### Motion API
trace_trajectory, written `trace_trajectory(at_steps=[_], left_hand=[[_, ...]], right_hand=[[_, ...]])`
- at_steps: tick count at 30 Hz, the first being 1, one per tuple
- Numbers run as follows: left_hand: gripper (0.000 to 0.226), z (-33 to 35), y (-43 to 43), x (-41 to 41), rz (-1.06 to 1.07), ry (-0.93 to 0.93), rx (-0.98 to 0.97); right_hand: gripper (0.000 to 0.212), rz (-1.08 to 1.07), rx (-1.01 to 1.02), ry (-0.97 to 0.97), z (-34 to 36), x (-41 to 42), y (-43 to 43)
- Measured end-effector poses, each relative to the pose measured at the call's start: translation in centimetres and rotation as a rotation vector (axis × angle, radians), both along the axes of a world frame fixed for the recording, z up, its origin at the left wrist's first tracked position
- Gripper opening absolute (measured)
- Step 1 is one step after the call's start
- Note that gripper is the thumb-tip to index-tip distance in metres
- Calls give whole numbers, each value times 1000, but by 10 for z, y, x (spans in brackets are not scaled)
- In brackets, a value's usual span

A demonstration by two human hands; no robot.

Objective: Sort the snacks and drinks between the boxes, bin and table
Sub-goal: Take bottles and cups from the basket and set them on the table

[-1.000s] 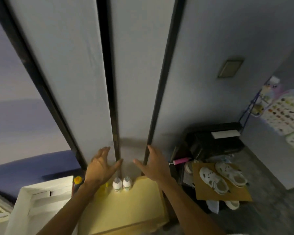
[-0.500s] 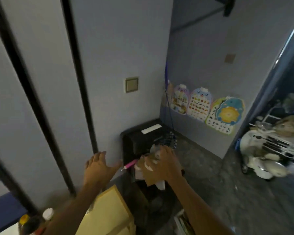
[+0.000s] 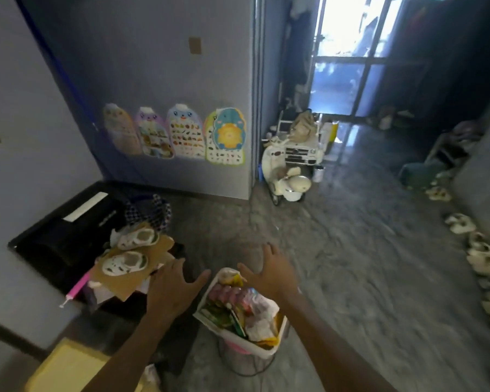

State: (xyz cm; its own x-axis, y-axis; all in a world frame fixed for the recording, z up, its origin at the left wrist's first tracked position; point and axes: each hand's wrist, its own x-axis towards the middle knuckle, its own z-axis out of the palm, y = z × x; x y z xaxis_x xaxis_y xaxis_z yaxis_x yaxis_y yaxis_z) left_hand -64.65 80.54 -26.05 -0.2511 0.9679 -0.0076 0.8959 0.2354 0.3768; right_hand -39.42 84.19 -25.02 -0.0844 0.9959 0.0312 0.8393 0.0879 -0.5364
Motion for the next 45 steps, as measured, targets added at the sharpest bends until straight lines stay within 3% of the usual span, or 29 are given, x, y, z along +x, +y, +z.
trace_trajectory(at_steps=[6,10,17,23,29,37,41,45], left_hand=[[98,-50,49,21,-168,6,-44],[98,-103,93,4,-234,19,-157],[81,-201,152,-20,-345,7,-361],[84,-328,186,-42,-354,-54,-515],[109,-433,207,-41,-458,46,-440],[104,-497,207,-43,-501,78,-335],[112,-499,213,-42,-488,60,-329],[83,-492,223,-43,-452,-44,-253]], right_hand=[[111,-134,-130,-77,-49,28,20],[109,-167,-249,-91,-89,11,44],[100,-101,-391,-184,-190,-25,77],[105,55,-442,-213,-315,-46,117],[103,250,-368,-329,-434,-55,141],[80,336,-272,-412,-497,-50,151],[79,357,-333,-353,-494,-42,165],[88,310,-438,-79,-482,-22,189]])
